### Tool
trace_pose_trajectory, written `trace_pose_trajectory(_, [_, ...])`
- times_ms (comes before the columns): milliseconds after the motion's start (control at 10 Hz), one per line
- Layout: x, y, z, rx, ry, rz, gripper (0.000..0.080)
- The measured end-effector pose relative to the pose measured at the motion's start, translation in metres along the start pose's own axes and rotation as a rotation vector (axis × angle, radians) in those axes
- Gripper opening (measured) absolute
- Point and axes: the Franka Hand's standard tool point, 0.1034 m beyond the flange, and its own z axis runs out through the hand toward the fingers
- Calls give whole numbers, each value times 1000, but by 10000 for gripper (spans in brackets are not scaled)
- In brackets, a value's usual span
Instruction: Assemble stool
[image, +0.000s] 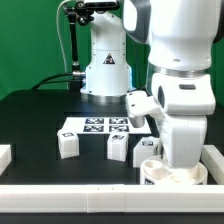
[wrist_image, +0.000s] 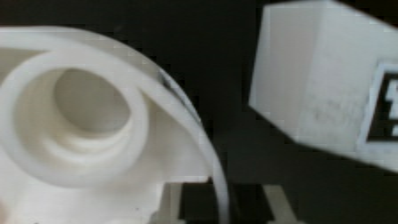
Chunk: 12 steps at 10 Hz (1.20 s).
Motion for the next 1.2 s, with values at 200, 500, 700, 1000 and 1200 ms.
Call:
trace_pose_trajectory(200, [11, 1, 1, -2, 4, 20, 31])
trace_pose_trajectory(500, [15, 1, -1, -1, 5, 33, 31])
trace_pose_trajectory(700, [15, 1, 0, 0, 5, 33, 105])
trace_pose_trajectory(1000, [14, 2, -8, -8, 3, 33, 443])
trace_pose_trajectory(1200, [6, 3, -33, 3, -17, 41, 635])
